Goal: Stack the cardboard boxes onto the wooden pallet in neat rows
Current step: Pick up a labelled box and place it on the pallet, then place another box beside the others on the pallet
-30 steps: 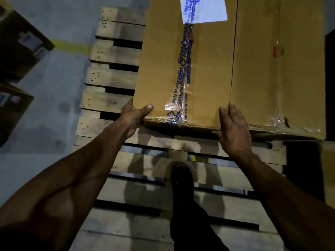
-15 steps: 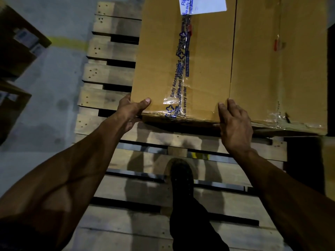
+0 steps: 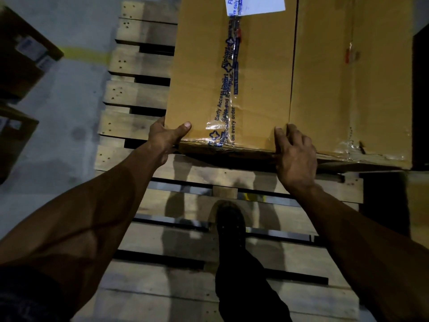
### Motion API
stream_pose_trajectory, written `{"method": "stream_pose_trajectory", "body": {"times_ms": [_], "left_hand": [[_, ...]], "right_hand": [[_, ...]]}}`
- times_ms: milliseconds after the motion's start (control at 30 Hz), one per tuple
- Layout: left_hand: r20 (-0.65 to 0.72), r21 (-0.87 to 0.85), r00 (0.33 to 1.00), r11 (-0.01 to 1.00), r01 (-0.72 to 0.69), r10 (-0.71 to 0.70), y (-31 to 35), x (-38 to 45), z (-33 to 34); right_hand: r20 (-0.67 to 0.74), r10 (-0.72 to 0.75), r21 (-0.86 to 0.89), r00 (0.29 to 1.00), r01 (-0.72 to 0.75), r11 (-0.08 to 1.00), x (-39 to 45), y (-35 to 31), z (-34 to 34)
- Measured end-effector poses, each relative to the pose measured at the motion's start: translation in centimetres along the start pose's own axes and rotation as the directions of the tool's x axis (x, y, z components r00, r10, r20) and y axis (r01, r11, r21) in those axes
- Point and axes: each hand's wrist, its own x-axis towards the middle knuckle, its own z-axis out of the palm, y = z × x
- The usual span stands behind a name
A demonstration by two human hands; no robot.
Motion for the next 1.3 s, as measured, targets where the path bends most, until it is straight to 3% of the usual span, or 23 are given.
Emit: {"method": "stream_pose_trajectory", "body": {"times_ms": [133, 233, 333, 433, 633, 900, 1100, 1300], "left_hand": [[-0.115, 0.207, 0.990, 0.977, -0.053, 0.079, 0.6, -0.9, 0.4], [-0.139, 0.475, 0.981, 0.878, -0.054, 0.136, 1.3, -3.2, 0.8], [-0.033, 0.655, 0.978, 0.744, -0.136, 0.208, 1.3, -6.9, 0.3], [0.106, 0.724, 0.960, 0.642, -0.252, 0.258, 0.9, -12.3, -0.9], [0.329, 0.771, 0.882, 0.444, -0.457, 0.336, 0.2, -26.4, -4.1], [0.549, 0.678, 0.753, 0.334, -0.655, 0.362, 1.0, -45.1, -4.7], [0.685, 0.633, 0.646, 0.164, -0.757, 0.336, -0.5, -54.1, -2.0], [0.746, 0.615, 0.611, 0.076, -0.785, 0.265, -5.3, -60.8, 3.9]], "right_hand": [[0.127, 0.090, 0.119, 0.988, -0.105, 0.987, -0.6, -1.7, -0.7], [0.153, 0.150, 0.260, 0.977, -0.186, 0.948, -2.7, -3.8, -1.9], [0.166, 0.121, 0.350, 0.979, -0.174, 0.920, -6.6, -5.6, -3.0], [0.247, 0.146, 0.452, 0.958, -0.247, 0.857, -10.6, -6.8, -4.7], [0.242, 0.280, 0.603, 0.929, -0.370, 0.707, -21.7, -7.8, -10.4], [0.144, 0.480, 0.744, 0.865, -0.415, 0.524, -40.7, -4.0, -19.4], [0.083, 0.581, 0.733, 0.810, -0.444, 0.515, -52.4, 0.4, -20.7], [0.083, 0.625, 0.694, 0.776, -0.495, 0.522, -61.2, 8.6, -19.9]]}}
